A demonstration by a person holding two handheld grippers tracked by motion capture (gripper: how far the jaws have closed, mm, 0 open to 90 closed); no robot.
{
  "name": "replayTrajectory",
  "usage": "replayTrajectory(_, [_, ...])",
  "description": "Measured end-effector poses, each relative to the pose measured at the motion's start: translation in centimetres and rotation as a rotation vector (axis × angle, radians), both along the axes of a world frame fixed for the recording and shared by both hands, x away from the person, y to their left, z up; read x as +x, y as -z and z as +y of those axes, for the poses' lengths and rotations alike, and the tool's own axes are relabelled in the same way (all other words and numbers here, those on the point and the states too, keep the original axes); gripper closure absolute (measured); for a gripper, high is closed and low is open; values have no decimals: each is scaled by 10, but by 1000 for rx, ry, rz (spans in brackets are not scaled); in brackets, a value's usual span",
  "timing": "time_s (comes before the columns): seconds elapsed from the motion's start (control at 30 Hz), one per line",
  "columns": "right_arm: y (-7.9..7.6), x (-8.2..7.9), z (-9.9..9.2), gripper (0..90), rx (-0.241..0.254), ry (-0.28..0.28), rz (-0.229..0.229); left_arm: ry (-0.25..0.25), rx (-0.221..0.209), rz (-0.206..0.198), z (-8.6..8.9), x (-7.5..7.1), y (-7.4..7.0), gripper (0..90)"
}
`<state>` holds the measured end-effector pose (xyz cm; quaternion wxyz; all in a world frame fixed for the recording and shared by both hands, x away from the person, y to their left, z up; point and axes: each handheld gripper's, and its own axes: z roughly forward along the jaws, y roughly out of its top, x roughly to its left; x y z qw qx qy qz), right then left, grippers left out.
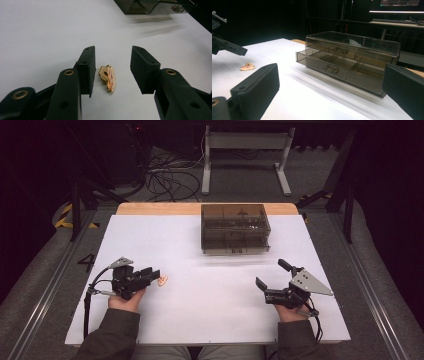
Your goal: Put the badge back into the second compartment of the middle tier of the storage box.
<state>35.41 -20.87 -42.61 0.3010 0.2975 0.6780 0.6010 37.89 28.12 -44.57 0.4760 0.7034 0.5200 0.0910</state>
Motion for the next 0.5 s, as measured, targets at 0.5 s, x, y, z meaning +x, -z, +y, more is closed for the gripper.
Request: replayTrajectory(0.5, [1, 1, 1, 26, -9, 4, 8, -3, -11, 99, 0, 11, 11, 688])
